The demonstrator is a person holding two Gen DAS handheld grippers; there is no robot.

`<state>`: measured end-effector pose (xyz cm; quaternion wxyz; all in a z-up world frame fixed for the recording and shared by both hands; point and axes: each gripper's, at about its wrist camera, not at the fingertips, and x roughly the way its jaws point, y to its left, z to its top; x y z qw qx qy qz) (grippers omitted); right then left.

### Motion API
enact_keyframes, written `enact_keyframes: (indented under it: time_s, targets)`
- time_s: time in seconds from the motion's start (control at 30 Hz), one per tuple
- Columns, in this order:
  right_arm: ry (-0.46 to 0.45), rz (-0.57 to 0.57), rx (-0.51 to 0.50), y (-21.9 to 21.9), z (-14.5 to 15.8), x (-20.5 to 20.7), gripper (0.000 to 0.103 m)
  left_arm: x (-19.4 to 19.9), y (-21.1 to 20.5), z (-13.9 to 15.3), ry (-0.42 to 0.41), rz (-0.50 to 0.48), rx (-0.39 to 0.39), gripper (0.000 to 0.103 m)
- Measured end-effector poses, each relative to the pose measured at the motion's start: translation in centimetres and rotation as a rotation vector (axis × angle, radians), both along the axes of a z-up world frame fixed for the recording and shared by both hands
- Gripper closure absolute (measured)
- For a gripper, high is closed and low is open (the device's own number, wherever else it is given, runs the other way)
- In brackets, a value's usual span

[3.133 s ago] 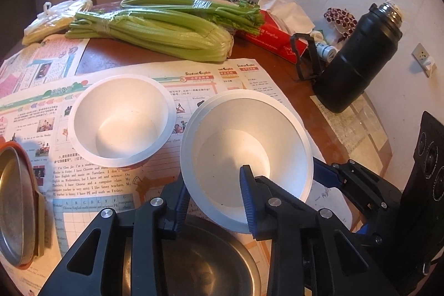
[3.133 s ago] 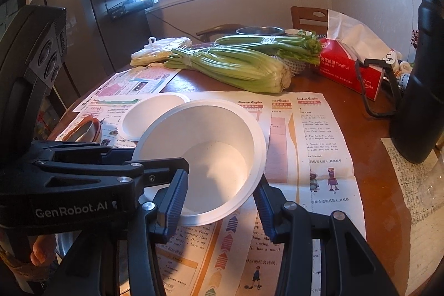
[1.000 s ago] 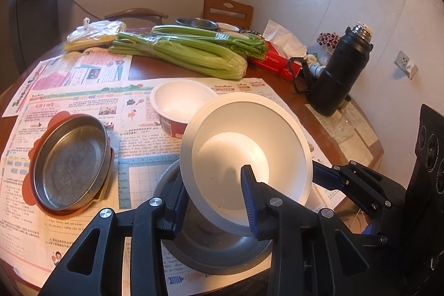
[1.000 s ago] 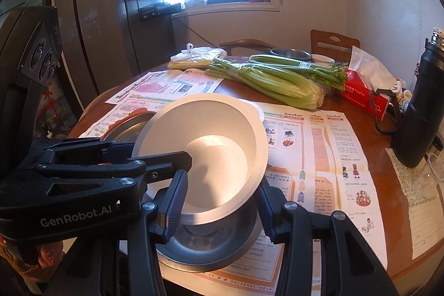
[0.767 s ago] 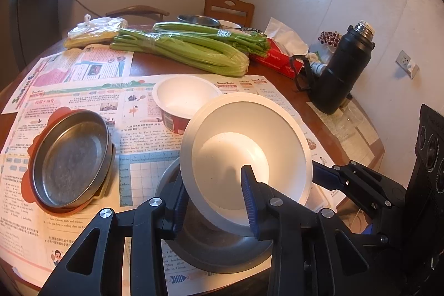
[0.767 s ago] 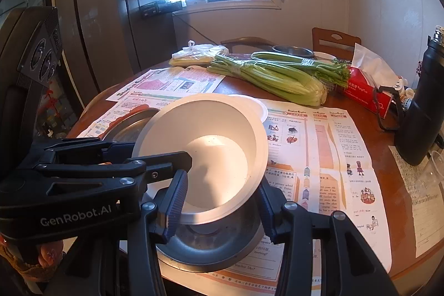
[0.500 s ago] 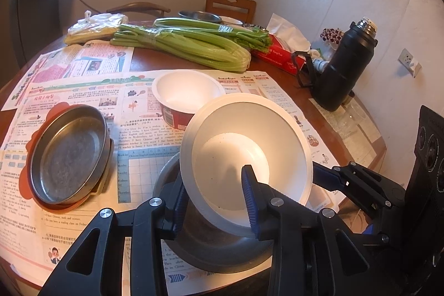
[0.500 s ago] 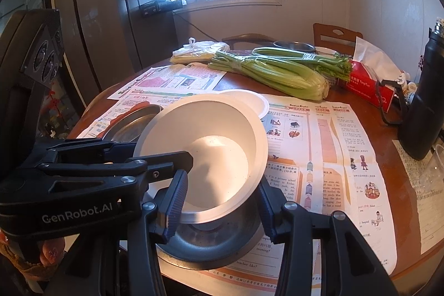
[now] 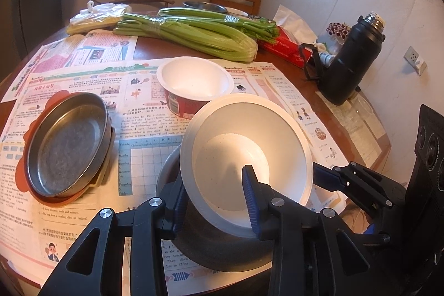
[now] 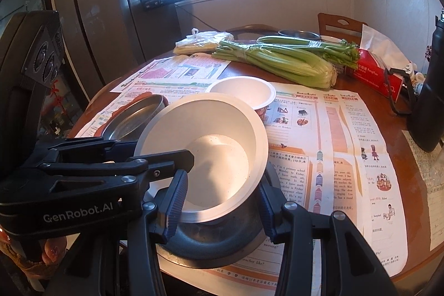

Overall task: Organize plates and bowls
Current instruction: 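Lower the paper bowl into the steel bowl and open the left tool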

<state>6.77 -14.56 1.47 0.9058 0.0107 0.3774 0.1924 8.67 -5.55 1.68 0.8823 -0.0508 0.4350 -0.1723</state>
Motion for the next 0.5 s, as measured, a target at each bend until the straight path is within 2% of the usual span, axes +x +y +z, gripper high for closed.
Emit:
enact_keyframes:
  time_s: [0.5]
  targets:
    - [0.053, 0.007, 0.011, -0.4, -1.6, 0.0, 0.055, 0.1, -0.5, -1.4, 0.033, -0.007, 0.029, 0.065]
